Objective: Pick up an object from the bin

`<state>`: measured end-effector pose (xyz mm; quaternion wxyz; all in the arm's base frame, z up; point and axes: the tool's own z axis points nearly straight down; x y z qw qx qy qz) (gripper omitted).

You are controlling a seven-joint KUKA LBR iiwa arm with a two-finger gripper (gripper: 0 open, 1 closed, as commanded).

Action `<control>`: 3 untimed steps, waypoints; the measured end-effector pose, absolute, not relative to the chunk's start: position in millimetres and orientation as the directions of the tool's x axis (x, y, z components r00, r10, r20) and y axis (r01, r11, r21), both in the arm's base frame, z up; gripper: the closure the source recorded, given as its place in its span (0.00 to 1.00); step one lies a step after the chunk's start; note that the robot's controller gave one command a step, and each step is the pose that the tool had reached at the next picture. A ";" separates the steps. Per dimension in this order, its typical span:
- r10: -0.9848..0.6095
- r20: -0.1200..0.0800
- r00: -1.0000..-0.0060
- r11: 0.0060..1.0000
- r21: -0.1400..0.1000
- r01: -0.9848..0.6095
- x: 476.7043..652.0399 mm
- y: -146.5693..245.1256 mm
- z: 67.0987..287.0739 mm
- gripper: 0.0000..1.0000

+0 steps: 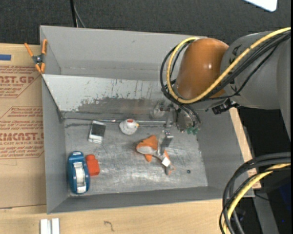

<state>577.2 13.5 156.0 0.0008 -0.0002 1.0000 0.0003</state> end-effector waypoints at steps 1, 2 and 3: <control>-0.083 -0.011 -0.996 0.997 0.000 -0.083 572.1 6.2 134.3 0.00; -0.220 -0.013 -0.975 0.976 -0.001 -0.220 556.2 -7.6 73.3 1.00; -0.220 -0.013 -0.976 0.976 -0.001 -0.220 556.2 -7.6 73.3 1.00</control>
Offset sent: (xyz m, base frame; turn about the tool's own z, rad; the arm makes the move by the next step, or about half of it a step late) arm -0.0247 -0.0224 -0.0860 -0.2217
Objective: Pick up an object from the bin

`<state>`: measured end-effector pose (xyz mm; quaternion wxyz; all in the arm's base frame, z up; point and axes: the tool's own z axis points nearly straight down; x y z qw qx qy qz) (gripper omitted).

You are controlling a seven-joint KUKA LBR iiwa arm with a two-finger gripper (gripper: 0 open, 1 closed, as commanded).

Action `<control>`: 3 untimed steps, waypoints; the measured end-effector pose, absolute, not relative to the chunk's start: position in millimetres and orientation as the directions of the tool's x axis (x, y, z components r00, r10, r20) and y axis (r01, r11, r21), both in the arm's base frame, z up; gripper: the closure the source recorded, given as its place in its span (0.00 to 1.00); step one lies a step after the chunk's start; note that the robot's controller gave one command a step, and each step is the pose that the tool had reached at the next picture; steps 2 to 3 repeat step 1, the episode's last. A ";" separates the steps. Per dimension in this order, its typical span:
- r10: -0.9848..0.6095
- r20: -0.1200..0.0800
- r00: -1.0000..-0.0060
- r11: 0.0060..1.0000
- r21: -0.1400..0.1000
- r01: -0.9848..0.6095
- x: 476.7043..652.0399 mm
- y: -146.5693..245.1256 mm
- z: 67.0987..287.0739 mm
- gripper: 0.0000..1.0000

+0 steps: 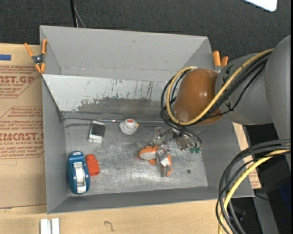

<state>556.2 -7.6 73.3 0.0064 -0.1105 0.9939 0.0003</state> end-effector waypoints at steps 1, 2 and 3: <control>-0.294 -0.004 -0.956 0.956 0.000 -0.294 549.9 -17.3 207.4 1.00; -0.294 -0.004 -0.956 0.956 0.000 -0.294 549.9 -17.3 207.4 1.00; -0.294 -0.004 -0.956 0.956 0.000 -0.294 549.9 -17.3 207.4 1.00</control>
Offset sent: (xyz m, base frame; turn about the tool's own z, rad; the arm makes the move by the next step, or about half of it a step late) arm 0.0000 0.0000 0.0000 0.0000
